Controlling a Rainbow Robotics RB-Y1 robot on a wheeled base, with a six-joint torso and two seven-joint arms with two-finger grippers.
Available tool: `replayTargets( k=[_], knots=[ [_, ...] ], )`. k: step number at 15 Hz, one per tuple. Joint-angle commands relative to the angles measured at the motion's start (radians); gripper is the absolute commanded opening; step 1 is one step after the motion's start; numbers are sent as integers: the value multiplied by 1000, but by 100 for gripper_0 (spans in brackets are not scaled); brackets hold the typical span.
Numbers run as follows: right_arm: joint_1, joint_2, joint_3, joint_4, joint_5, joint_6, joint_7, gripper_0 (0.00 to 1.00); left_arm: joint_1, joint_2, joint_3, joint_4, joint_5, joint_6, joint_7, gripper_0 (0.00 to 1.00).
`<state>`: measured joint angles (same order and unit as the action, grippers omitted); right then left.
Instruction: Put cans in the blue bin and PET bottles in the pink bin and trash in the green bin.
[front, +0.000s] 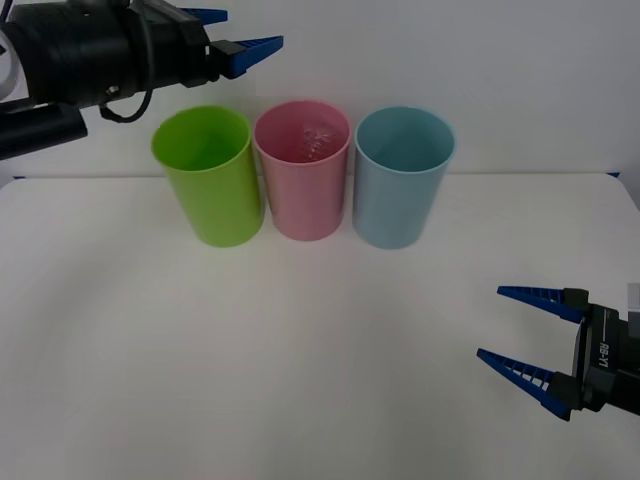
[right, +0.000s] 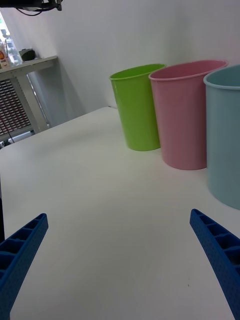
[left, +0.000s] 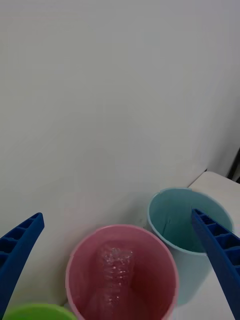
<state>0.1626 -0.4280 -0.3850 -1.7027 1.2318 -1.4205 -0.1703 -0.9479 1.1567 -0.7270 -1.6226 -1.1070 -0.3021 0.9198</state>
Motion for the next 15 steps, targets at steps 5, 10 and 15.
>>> replayTargets(
  k=[5,10,15],
  knots=[
    [0,0,0,0,0,0,0,98,537,132,489,-241,35,-195,-35,100],
    [0,0,0,0,0,0,0,98,907,66,894,-326,-28,-499,-10,100],
    [0,0,0,0,0,0,0,98,1114,8,1008,-376,-28,-566,-18,100]
  ],
)
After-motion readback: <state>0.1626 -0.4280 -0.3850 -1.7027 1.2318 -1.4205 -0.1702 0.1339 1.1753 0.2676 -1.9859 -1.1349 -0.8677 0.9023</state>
